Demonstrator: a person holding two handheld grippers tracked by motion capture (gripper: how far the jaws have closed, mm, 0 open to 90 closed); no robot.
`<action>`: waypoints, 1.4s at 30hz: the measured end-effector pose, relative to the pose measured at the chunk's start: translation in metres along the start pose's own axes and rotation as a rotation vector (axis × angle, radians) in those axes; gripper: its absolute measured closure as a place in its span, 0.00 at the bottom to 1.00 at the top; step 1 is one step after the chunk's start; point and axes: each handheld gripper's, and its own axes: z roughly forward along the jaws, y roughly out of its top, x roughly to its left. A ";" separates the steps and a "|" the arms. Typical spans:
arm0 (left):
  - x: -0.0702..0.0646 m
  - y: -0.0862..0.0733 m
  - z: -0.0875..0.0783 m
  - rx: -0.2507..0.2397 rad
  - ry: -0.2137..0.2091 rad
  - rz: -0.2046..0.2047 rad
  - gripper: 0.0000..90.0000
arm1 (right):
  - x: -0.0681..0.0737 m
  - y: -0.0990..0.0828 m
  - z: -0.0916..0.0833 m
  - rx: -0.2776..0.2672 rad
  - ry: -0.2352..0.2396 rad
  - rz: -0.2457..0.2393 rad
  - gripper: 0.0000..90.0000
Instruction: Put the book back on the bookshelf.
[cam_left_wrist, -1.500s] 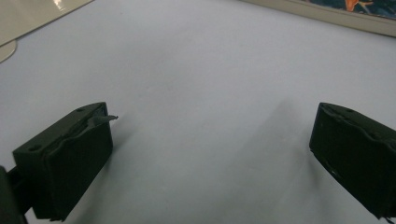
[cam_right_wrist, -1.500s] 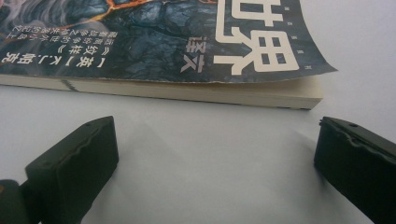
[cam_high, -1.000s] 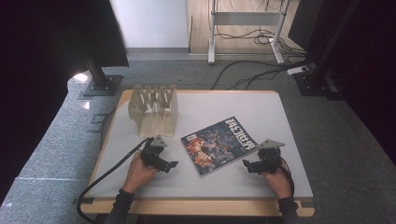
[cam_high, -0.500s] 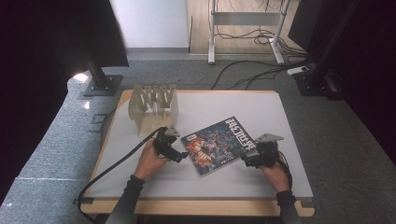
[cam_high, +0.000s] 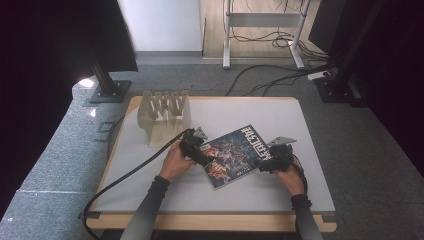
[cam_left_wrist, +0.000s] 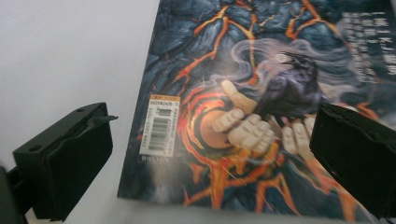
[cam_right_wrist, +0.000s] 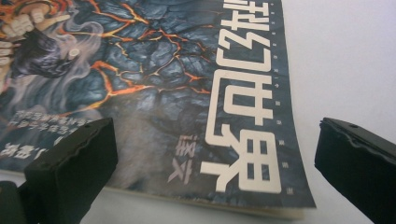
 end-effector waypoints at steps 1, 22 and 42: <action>0.001 0.000 0.003 0.005 -0.001 -0.002 0.00 | -0.001 0.000 0.002 0.003 0.001 -0.004 0.00; 0.009 -0.008 0.026 -0.001 -0.086 -0.044 0.00 | -0.014 -0.003 0.028 0.010 0.085 0.054 0.00; -0.028 -0.041 0.000 -0.017 -0.082 -0.056 0.00 | 0.021 -0.023 0.008 0.008 0.094 0.038 0.00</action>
